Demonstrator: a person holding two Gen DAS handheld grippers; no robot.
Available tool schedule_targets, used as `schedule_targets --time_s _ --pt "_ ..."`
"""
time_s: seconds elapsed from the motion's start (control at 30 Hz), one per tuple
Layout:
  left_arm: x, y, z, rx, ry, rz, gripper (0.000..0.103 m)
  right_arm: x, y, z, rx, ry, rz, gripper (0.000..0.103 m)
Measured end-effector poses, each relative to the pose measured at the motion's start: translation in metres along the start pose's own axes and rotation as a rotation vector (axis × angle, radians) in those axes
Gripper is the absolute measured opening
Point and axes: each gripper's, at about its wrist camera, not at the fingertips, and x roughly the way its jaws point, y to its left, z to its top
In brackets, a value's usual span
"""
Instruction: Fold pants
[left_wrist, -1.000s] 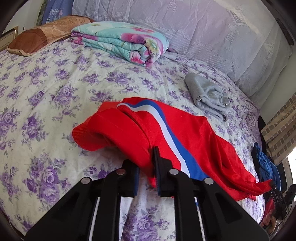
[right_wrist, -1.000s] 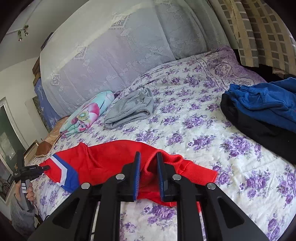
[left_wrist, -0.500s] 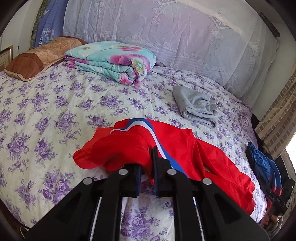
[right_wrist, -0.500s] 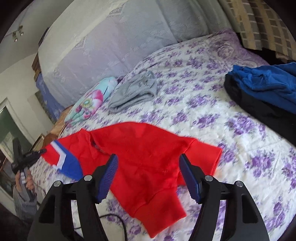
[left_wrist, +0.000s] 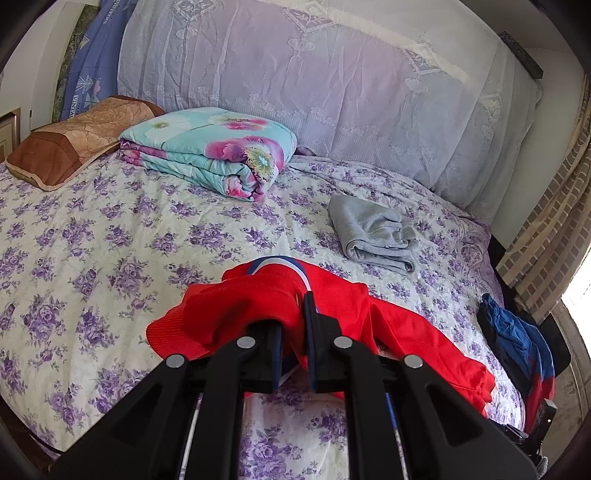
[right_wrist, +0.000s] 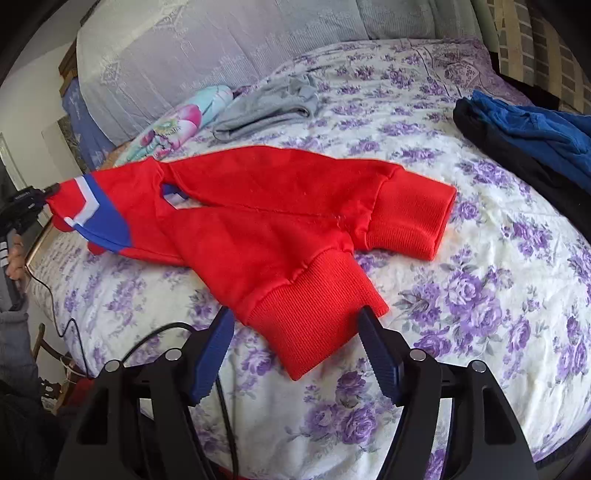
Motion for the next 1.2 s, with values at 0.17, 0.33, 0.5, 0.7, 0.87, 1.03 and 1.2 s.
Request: schedule_targets --time_s 0.17,0.33,0.5,0.7,0.87,1.03,1.2 --pt "-0.013 0.007 0.0 -0.015 -0.015 0.02 0.009 0.014 0.004 0.0 -0.068 -0.012 0.018 0.025" --pt "-0.013 0.004 0.021 0.009 -0.027 0.052 0.009 0.003 -0.016 0.035 0.055 -0.059 0.165 0.013" --pt "0.029 -0.015 0.065 0.061 -0.017 0.066 0.009 0.0 -0.038 0.104 0.115 -0.142 0.203 0.007" --pt "0.124 -0.034 0.133 0.05 0.034 0.051 0.009 0.049 -0.073 0.201 0.154 -0.161 0.158 0.007" --pt "0.22 -0.046 0.156 0.08 0.181 0.084 0.018 0.096 -0.122 0.27 0.291 -0.172 0.0 0.026" --pt "0.226 -0.031 0.133 0.098 0.157 0.19 0.071 0.093 -0.123 0.262 0.28 -0.205 -0.035 0.062" --pt "0.18 0.002 0.107 0.061 0.144 0.182 0.073 0.08 -0.091 0.211 0.19 -0.134 0.011 0.062"
